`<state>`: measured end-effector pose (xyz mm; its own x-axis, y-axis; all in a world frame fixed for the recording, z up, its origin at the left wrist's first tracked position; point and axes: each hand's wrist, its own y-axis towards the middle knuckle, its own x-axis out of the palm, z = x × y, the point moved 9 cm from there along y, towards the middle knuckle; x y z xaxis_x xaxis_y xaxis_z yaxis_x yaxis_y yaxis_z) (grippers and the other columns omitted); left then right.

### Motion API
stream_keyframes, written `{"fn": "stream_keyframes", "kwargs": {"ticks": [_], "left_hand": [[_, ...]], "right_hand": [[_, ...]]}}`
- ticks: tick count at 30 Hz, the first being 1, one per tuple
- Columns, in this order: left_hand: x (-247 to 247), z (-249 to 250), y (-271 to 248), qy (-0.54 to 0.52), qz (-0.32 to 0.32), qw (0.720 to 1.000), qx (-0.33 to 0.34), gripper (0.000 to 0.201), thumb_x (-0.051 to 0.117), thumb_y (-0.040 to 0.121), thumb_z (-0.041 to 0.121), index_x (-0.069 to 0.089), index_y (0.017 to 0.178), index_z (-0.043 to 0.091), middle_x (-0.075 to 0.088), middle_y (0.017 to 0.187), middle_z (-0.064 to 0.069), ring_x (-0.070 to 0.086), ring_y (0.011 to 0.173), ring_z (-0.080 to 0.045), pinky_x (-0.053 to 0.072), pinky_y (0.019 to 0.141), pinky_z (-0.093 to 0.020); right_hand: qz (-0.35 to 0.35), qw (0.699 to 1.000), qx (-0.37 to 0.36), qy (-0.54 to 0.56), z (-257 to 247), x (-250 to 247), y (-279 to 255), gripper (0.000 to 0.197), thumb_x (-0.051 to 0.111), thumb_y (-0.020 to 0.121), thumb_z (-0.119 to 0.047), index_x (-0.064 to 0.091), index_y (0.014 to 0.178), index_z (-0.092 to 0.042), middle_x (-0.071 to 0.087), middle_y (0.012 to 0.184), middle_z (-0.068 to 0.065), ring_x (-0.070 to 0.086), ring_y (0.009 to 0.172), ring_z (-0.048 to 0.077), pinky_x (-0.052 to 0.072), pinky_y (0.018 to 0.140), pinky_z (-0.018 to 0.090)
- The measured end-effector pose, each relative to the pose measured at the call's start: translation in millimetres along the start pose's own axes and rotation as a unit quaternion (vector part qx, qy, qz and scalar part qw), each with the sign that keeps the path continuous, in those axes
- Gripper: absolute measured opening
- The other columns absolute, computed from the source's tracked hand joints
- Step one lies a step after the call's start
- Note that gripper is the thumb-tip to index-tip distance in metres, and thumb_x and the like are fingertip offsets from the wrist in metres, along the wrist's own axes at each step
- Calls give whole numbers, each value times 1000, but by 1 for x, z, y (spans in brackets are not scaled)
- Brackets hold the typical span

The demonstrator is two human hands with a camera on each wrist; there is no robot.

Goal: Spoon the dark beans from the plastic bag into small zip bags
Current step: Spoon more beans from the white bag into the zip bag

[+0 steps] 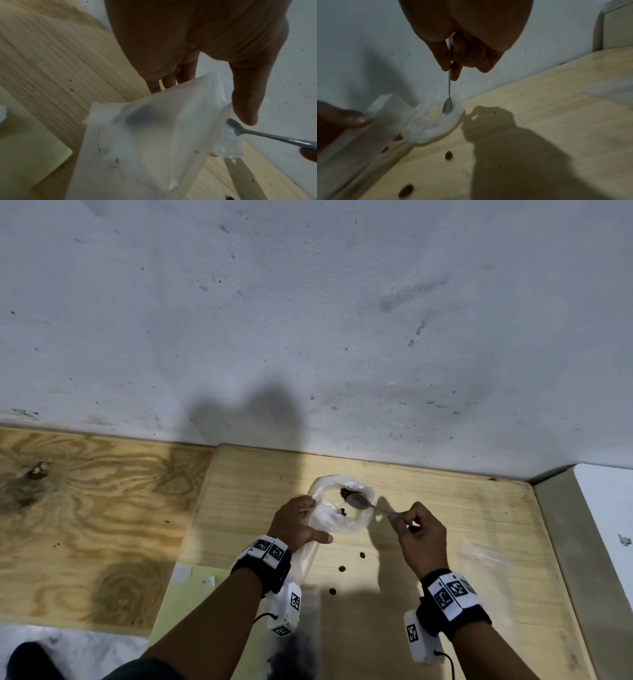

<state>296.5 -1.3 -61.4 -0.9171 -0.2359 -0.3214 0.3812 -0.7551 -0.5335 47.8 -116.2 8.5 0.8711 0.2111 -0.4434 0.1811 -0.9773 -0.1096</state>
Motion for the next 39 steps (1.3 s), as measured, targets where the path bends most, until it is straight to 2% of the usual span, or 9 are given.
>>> {"fn": "stream_keyframes", "kwargs": {"ticks": [3, 5, 12, 15, 19, 24, 30, 34, 39], "left_hand": [[-1, 0, -1, -17, 12, 1000, 7, 95, 98, 44, 21, 56, 129, 19, 58, 130, 7, 59, 117, -13, 49, 100, -27], [-1, 0, -2, -25, 19, 999, 10, 96, 98, 43, 21, 57, 130, 19, 59, 130, 7, 60, 116, -13, 50, 100, -28], [-3, 0, -4, -40, 34, 998, 21, 93, 98, 47, 17, 57, 130, 15, 59, 132, 5, 59, 117, -13, 49, 98, -24], [-3, 2, -5, -41, 34, 998, 26, 93, 98, 47, 17, 57, 131, 14, 58, 133, 5, 58, 118, -12, 48, 102, -26], [-4, 3, -6, -44, 38, 998, 29, 94, 98, 47, 17, 56, 132, 13, 58, 133, 5, 57, 118, -11, 48, 103, -26], [-2, 3, -5, -45, 36, 998, 30, 93, 98, 46, 19, 57, 130, 14, 58, 133, 5, 58, 119, -13, 49, 103, -28], [1, -2, -4, -53, 23, 998, 24, 94, 98, 46, 19, 57, 130, 17, 60, 131, 3, 62, 115, -14, 51, 97, -26], [3, -5, -3, -63, 5, 998, 16, 94, 98, 46, 15, 56, 131, 17, 61, 130, 3, 62, 115, -14, 51, 96, -25], [7, -5, -2, -50, -37, 998, 17, 94, 98, 46, 13, 56, 131, 18, 60, 131, 6, 59, 121, -13, 50, 102, -28]], "right_hand": [[-13, 1000, 2, -8, 10, 9, -5, 36, 72, 83, 0, 42, 65, -5, 61, 63, -4, 50, 53, 3, 36, 49, 12], [-15, 1000, 13, -9, 16, 10, -7, 37, 73, 83, 0, 42, 63, -6, 56, 60, -6, 51, 55, 0, 36, 51, 12], [-16, 999, 46, 1, 23, 6, -9, 32, 74, 81, -2, 47, 65, -6, 60, 63, 5, 50, 57, 6, 39, 56, 21], [6, 1000, 21, 2, 7, -2, -5, 29, 72, 81, 2, 47, 66, -5, 53, 61, 6, 43, 53, 8, 35, 51, 15], [5, 1000, -29, -8, -19, -3, -4, 29, 67, 79, 6, 44, 66, -8, 47, 55, 17, 33, 45, 10, 30, 45, 18], [-3, 999, -30, -27, -21, 6, -4, 33, 68, 78, 1, 41, 66, -14, 47, 54, 13, 32, 40, 9, 30, 43, 18], [40, 998, 51, 14, 11, 11, -7, 27, 69, 78, 3, 46, 68, -9, 55, 66, 1, 47, 56, 4, 38, 54, 12], [50, 987, 142, 62, 47, 16, -15, 32, 75, 76, -5, 46, 64, -13, 50, 61, 1, 46, 60, 18, 40, 63, 31], [47, 966, 229, 112, 78, 35, -26, 39, 77, 70, -16, 42, 55, -22, 41, 59, 1, 38, 58, 18, 35, 60, 35]]}}
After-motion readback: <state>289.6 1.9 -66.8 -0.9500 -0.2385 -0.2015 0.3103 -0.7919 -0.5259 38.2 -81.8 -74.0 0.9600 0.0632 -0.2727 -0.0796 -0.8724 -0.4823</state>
